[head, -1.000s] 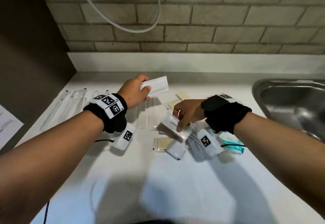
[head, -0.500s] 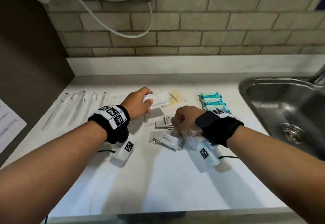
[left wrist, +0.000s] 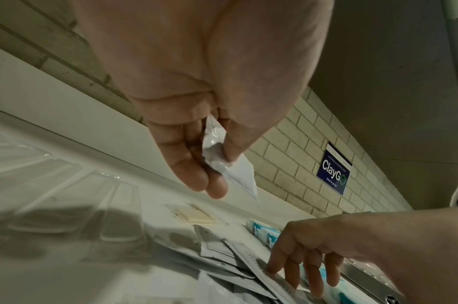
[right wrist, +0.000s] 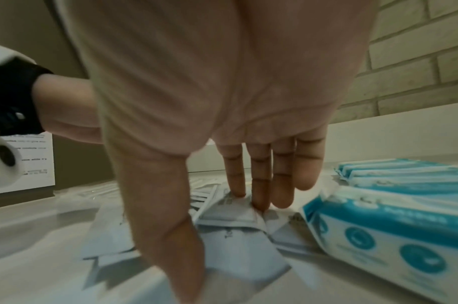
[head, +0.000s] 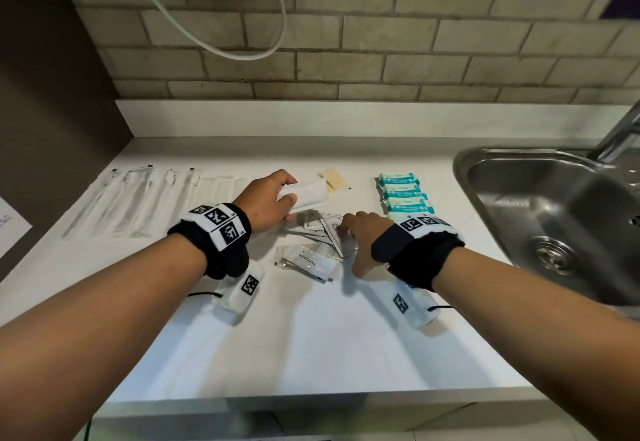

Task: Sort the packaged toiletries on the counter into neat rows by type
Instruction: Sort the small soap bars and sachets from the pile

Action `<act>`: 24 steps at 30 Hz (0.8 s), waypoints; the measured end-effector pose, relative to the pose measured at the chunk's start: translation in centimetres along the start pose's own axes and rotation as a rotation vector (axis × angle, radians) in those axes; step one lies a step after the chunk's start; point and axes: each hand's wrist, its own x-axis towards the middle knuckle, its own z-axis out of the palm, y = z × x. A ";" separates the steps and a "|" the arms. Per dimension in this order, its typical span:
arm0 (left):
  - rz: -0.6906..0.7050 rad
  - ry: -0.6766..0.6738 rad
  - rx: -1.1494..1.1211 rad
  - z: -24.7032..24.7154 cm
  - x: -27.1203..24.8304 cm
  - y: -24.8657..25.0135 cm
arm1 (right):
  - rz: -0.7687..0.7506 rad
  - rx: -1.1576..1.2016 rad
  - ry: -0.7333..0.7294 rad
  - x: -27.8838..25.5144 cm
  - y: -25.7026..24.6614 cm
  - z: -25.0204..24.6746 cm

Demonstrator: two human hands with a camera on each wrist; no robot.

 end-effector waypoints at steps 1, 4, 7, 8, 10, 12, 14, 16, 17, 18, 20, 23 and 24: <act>0.002 0.005 0.005 -0.1 -0.1 0.0 | 0.001 0.020 0.000 0.0 0.0 0.0; 0.029 0.029 -0.005 -0.6 -0.4 0.3 | 0.022 0.071 -0.011 0.2 -0.3 -0.5; 0.112 0.038 0.030 -0.9 -0.4 0.5 | 0.050 0.080 0.003 0.9 -0.7 -1.2; 0.140 0.029 0.038 -1.0 -0.4 0.5 | 0.061 0.082 0.002 1.1 -0.9 -1.3; 0.177 -0.008 0.045 -1.3 -0.1 0.6 | 0.088 0.091 0.001 1.5 -1.2 -1.5; 0.195 -0.042 0.037 -1.6 0.1 0.5 | 0.121 0.108 -0.004 1.9 -1.5 -1.6; 0.223 -0.065 0.019 -1.9 0.4 0.2 | 0.148 0.128 0.013 2.3 -1.7 -1.7; 0.257 -0.091 0.010 -2.1 0.6 -0.1 | 0.175 0.166 0.026 2.6 -1.7 -1.7; 0.270 -0.112 0.009 -2.2 0.8 -0.3 | 0.197 0.197 0.027 2.7 -1.7 -1.7; 0.279 -0.135 0.008 -2.4 0.8 -0.5 | 0.220 0.236 0.024 2.9 -1.6 -1.6; 0.300 -0.170 0.020 -2.6 0.9 -0.8 | 0.259 0.332 0.026 3.0 -1.4 -1.3; 0.327 -0.174 0.020 -2.8 1.2 -1.3 | 0.268 0.405 0.001 3.1 -1.2 -1.6; 0.320 -0.168 0.023 -2.8 1.2 -1.5 | 0.265 0.407 0.000 3.1 -1.2 -1.8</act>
